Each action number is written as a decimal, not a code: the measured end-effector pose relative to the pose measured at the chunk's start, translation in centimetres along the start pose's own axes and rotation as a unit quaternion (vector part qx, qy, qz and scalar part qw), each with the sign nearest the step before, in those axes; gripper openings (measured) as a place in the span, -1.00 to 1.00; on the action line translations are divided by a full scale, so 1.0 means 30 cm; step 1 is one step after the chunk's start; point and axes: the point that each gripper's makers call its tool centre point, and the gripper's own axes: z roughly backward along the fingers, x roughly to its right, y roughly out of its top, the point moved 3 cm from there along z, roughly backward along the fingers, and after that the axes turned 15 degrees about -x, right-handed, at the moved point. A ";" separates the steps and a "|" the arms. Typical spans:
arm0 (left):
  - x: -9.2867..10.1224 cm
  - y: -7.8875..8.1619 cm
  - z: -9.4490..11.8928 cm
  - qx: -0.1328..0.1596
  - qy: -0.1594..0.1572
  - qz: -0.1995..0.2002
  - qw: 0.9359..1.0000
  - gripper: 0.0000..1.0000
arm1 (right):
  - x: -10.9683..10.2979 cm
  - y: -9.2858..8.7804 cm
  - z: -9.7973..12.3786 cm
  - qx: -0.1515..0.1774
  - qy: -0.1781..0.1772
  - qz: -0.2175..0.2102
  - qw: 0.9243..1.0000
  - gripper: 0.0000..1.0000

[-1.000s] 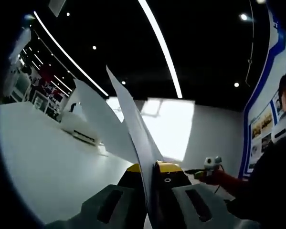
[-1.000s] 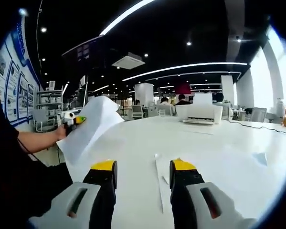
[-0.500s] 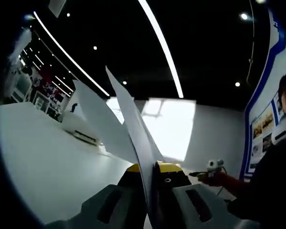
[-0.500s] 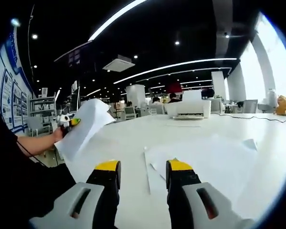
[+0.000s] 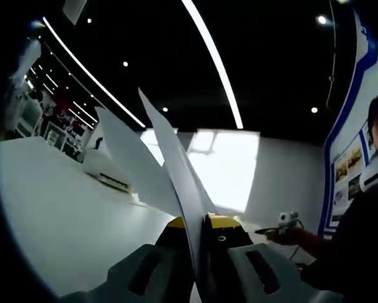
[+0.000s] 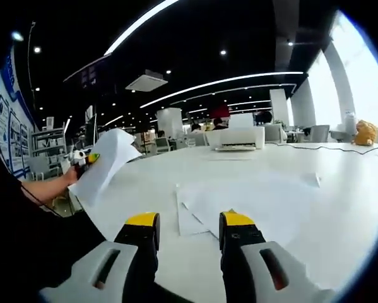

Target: Organize the stack of printing papers by aligning and flattening the scattered papers on the table

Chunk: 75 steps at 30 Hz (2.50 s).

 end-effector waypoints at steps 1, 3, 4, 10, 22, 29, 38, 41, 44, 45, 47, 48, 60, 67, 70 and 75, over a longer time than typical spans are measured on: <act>0.000 0.000 0.000 0.000 0.000 0.000 1.000 -0.85 | 0.004 -0.001 0.005 -0.001 -0.002 0.000 1.000 -0.33; -0.002 0.000 0.000 -0.001 0.000 0.000 1.000 -0.85 | 0.007 -0.003 0.011 -0.002 -0.006 -0.001 1.000 -0.33; -0.002 -0.001 0.000 -0.001 0.000 0.000 1.000 -0.85 | 0.008 -0.005 0.014 -0.004 -0.007 0.000 1.000 -0.33; -0.006 -0.002 0.001 -0.002 0.001 -0.001 1.000 -0.85 | 0.076 -0.028 0.050 -0.012 -0.024 0.001 1.000 -0.31; 0.000 -0.011 -0.006 -0.012 0.003 -0.007 1.000 -0.84 | 0.190 -0.030 0.080 -0.031 -0.093 0.016 0.995 -0.20; 0.000 -0.013 -0.008 -0.015 0.003 -0.008 1.000 -0.84 | 0.256 -0.031 0.079 -0.039 -0.128 0.023 0.991 -0.18; -0.003 -0.014 -0.007 -0.016 0.002 -0.007 1.000 -0.84 | 0.290 -0.026 0.050 -0.051 -0.130 0.021 0.990 -0.15; -0.004 -0.015 -0.007 -0.017 0.003 -0.008 1.000 -0.84 | 0.304 -0.016 0.045 -0.052 -0.132 0.021 0.990 -0.14; -0.003 -0.015 -0.008 -0.017 0.003 -0.008 1.000 -0.84 | 0.322 -0.007 0.036 -0.058 -0.137 0.023 0.989 -0.12; -0.002 -0.016 -0.008 -0.017 0.003 -0.008 1.000 -0.84 | 0.330 -0.005 0.031 -0.062 -0.139 0.024 0.988 -0.11; -0.001 -0.016 -0.009 -0.017 0.002 -0.007 1.000 -0.84 | 0.343 -0.001 0.021 -0.069 -0.141 0.025 0.987 -0.10; -0.002 -0.016 -0.009 -0.018 0.002 -0.007 1.000 -0.84 | 0.349 0.001 0.017 -0.073 -0.141 0.025 0.987 -0.10; -0.002 -0.019 -0.012 -0.022 0.004 -0.008 1.000 -0.84 | 0.432 0.040 -0.039 -0.096 -0.153 0.024 0.983 -0.09; -0.005 -0.020 -0.012 -0.024 0.005 -0.007 1.000 -0.84 | 0.460 0.082 -0.074 -0.098 -0.142 0.018 0.985 -0.08; -0.006 -0.020 -0.012 -0.024 0.005 -0.007 1.000 -0.84 | 0.444 0.098 -0.060 -0.100 -0.147 0.020 0.984 -0.08; -0.009 -0.020 -0.012 -0.025 0.004 -0.007 1.000 -0.84 | 0.476 0.124 -0.090 -0.110 -0.155 0.025 0.981 -0.07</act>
